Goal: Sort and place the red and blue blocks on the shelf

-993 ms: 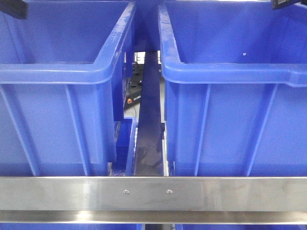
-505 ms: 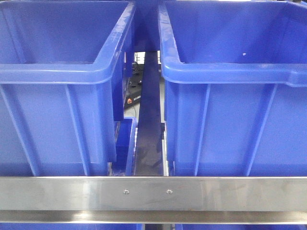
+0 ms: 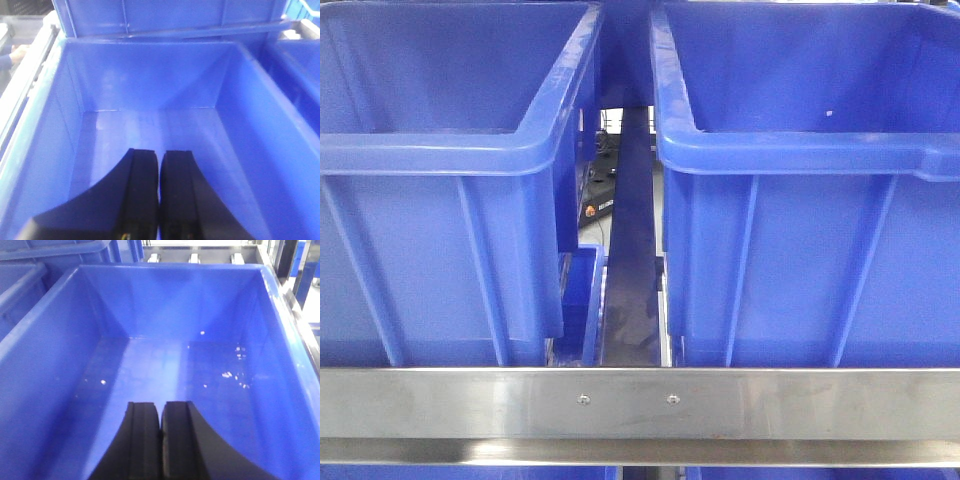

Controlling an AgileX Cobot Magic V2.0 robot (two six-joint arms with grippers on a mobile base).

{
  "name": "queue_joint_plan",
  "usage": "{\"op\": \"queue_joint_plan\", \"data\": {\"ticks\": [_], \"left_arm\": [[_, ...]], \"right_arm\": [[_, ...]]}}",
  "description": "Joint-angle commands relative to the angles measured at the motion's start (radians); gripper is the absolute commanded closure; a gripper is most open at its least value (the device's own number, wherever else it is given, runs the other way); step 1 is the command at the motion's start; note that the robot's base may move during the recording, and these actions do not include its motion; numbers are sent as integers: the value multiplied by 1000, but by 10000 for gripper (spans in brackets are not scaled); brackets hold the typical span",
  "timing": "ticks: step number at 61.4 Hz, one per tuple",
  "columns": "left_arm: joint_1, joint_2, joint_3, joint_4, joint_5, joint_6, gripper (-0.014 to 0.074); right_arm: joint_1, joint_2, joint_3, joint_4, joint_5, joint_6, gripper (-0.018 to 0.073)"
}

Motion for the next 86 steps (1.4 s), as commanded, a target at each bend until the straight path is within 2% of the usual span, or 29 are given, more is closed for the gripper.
{"op": "queue_joint_plan", "data": {"ticks": [1,9,30,38,51,57,86], "left_arm": [[1,-49,16,-5,-106,-1,472],[1,-129,93,-25,-112,-1,472],[1,-397,254,-30,-112,-1,472],[46,-475,296,4,-112,-1,472],[177,-492,319,-27,-112,-1,472],[215,-492,319,-29,-112,-1,472],[225,-492,319,-29,-112,-1,472]], "right_arm": [[-9,-37,-3,6,-124,-9,533],[-9,-91,54,6,-166,-9,533],[-9,-338,190,6,-164,-9,533],[-16,-419,229,6,-163,-64,533],[-121,-445,253,7,-158,-76,533],[-155,-445,253,7,-164,-76,533],[-163,-445,253,7,-168,-76,533]]}}
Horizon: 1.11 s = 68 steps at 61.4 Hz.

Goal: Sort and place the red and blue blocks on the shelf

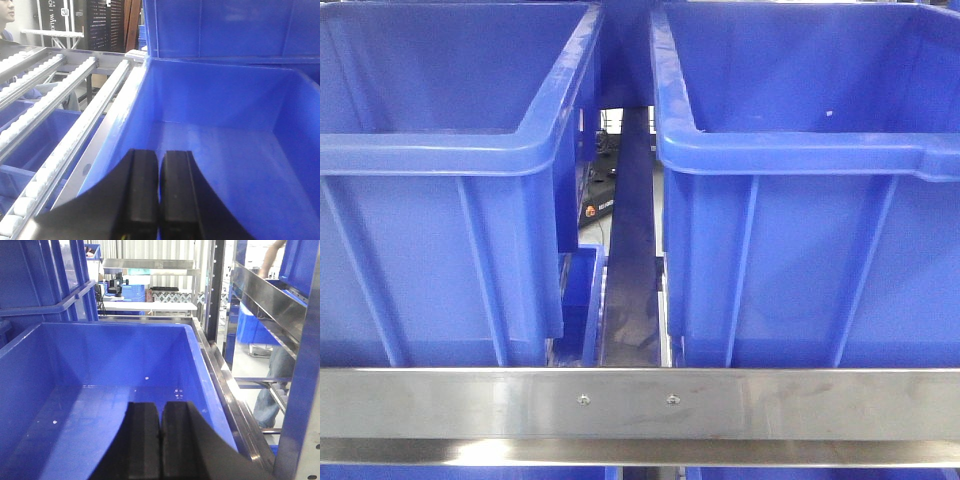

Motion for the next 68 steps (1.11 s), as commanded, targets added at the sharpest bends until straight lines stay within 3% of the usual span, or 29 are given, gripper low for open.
{"op": "queue_joint_plan", "data": {"ticks": [1,38,68], "left_arm": [[0,7,-29,-10,-87,-2,472],[0,7,-29,-10,-87,-2,472],[0,7,-29,-10,-87,-2,472]], "right_arm": [[-7,3,-29,-2,-93,-9,533],[-7,-19,-26,-2,-93,-9,533],[-7,-375,210,-3,58,-9,533]]}}
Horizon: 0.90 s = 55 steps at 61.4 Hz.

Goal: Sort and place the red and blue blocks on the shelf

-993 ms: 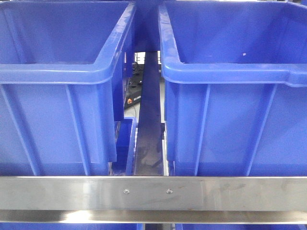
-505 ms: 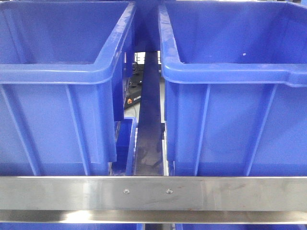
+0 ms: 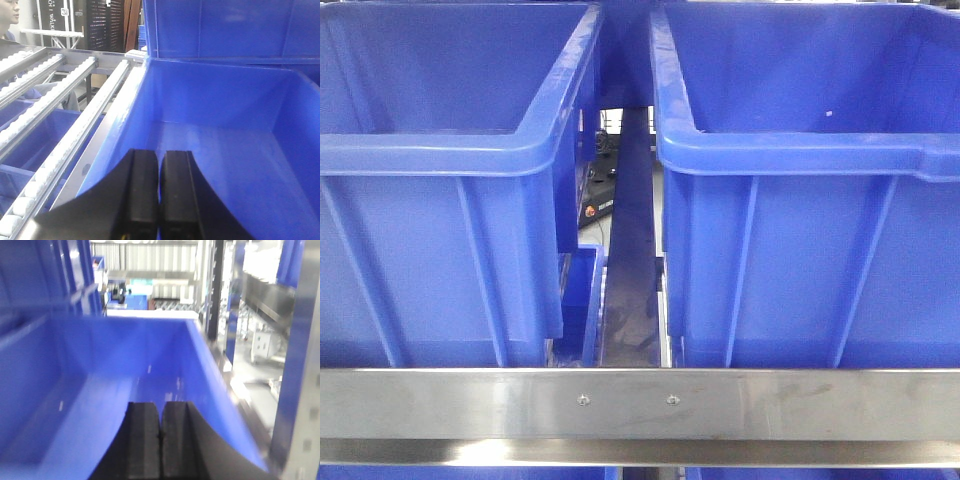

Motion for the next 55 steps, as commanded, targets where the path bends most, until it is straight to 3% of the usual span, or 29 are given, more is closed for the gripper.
{"op": "queue_joint_plan", "data": {"ticks": [1,35,55], "left_arm": [[0,7,-29,-8,-87,-2,472],[0,9,-27,-8,-87,-2,472],[0,9,-27,-8,-87,-2,472]], "right_arm": [[-7,-35,10,-3,-39,-8,533],[-7,-76,91,-3,15,-8,533],[-7,-76,91,-3,-69,-8,533]]}}
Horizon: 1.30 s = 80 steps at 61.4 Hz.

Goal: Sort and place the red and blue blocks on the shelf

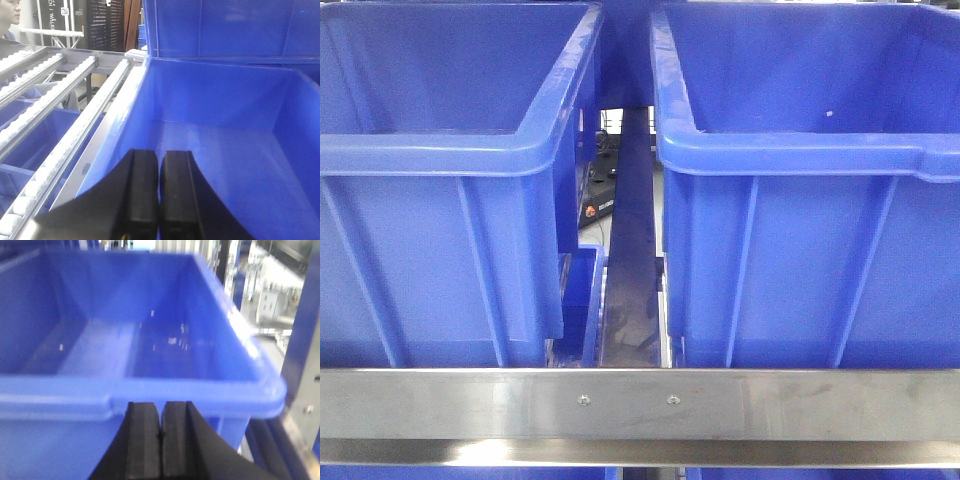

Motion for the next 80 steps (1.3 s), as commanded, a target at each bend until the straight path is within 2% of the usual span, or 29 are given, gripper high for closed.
{"op": "queue_joint_plan", "data": {"ticks": [1,80], "left_arm": [[0,9,-29,-7,-87,-2,472],[0,9,-19,-7,-87,-2,472]], "right_arm": [[-7,-22,-24,-3,-129,-8,533],[-7,-22,-24,-3,-135,-8,533]]}}
